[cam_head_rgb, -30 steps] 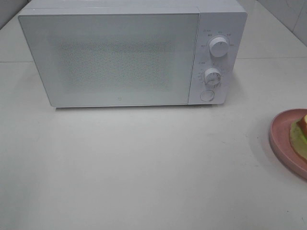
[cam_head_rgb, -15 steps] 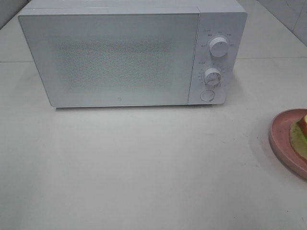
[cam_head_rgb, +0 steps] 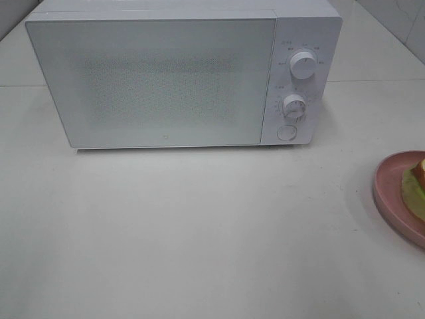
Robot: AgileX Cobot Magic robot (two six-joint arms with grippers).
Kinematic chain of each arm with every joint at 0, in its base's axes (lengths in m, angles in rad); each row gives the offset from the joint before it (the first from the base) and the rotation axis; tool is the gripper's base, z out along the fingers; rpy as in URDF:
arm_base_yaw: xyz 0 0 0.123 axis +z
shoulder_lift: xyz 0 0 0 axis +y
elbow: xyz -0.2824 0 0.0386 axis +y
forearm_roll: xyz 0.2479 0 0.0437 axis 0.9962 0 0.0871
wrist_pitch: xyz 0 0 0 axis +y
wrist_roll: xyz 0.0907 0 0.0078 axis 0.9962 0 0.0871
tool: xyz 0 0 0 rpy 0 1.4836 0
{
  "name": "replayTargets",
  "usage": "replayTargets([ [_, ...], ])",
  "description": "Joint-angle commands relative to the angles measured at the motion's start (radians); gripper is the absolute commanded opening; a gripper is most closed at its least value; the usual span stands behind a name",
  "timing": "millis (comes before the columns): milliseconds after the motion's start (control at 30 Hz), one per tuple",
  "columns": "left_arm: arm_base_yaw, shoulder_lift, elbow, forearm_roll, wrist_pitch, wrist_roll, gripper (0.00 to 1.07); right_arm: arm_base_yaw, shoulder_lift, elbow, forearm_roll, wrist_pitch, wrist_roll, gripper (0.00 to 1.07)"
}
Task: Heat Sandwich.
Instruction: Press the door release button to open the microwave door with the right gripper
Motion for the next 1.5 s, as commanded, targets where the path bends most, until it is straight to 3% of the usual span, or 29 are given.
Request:
replayTargets([
  [33, 0.001, -0.021, 0.002, 0.000, -0.006, 0.000, 1.00, -0.008, 0.062, -0.004, -0.002, -0.087, 0.002, 0.75],
  [667, 0.001, -0.021, 0.002, 0.000, -0.006, 0.000, 1.00, -0.005, 0.432, -0.002, 0.015, -0.472, 0.032, 0.75],
  [800, 0.001, -0.021, 0.002, 0.000, -0.006, 0.000, 1.00, -0.005, 0.470, 0.041, 0.021, -0.601, 0.030, 0.75],
  [967, 0.001, -0.021, 0.002, 0.000, -0.006, 0.000, 1.00, -0.004, 0.507, 0.131, 0.125, -0.770, -0.010, 0.75],
  [1100, 0.001, -0.021, 0.002, 0.000, -0.006, 0.000, 1.00, 0.052, 0.541, 0.204, 0.274, -0.923, -0.117, 0.75],
  [1233, 0.001, -0.021, 0.002, 0.000, -0.006, 0.000, 1.00, 0.171, 0.610, 0.274, 0.474, -1.112, -0.275, 0.75],
  [1500, 0.001, -0.021, 0.002, 0.000, -0.006, 0.000, 1.00, 0.333, 0.723, 0.333, 0.633, -1.433, -0.335, 0.75],
])
